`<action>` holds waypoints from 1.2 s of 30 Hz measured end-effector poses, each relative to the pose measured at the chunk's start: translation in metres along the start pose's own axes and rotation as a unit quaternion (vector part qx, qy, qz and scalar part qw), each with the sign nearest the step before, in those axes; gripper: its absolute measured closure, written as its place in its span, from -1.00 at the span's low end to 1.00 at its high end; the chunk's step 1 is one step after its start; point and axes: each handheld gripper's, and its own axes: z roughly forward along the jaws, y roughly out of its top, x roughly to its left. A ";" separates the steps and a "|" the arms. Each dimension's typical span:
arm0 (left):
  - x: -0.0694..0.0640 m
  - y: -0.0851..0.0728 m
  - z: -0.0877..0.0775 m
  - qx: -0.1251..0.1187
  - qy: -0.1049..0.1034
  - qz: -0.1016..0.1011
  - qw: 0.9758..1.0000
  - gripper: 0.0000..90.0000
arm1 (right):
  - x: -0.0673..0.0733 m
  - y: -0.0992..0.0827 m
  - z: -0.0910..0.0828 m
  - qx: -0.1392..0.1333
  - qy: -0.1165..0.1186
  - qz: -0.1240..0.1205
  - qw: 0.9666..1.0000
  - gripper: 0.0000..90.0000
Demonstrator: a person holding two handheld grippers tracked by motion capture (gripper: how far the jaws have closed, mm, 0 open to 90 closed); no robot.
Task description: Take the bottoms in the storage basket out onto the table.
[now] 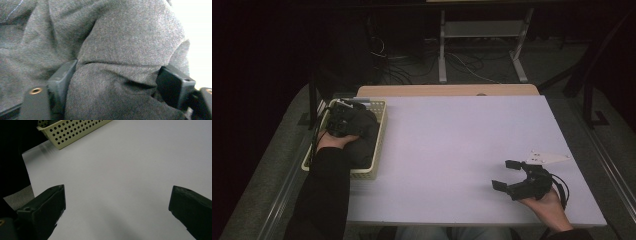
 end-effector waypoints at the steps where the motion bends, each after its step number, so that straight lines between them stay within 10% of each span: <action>1: 0.000 0.000 -0.001 0.000 0.000 -0.001 1.000 -0.42 | 0.000 0.000 0.000 0.001 0.000 0.000 1.000 -0.99; 15: 0.014 -0.008 -0.013 -0.024 -0.035 -0.038 0.998 0.37 | 0.000 0.000 0.000 0.001 -0.001 -0.002 1.000 -0.99; 21: 0.020 -0.007 -0.021 -0.032 -0.056 -0.056 0.996 0.47 | -0.001 0.000 -0.001 0.000 -0.002 0.000 1.000 -0.99; 30: 0.034 -0.010 -0.041 -0.076 -0.107 -0.099 0.986 0.52 | -0.002 0.000 -0.001 0.000 -0.003 0.000 1.000 -0.99; 36: 0.033 -0.007 -0.052 -0.078 -0.113 -0.086 0.987 0.55 | -0.002 0.000 -0.001 -0.002 -0.001 0.000 1.000 -0.99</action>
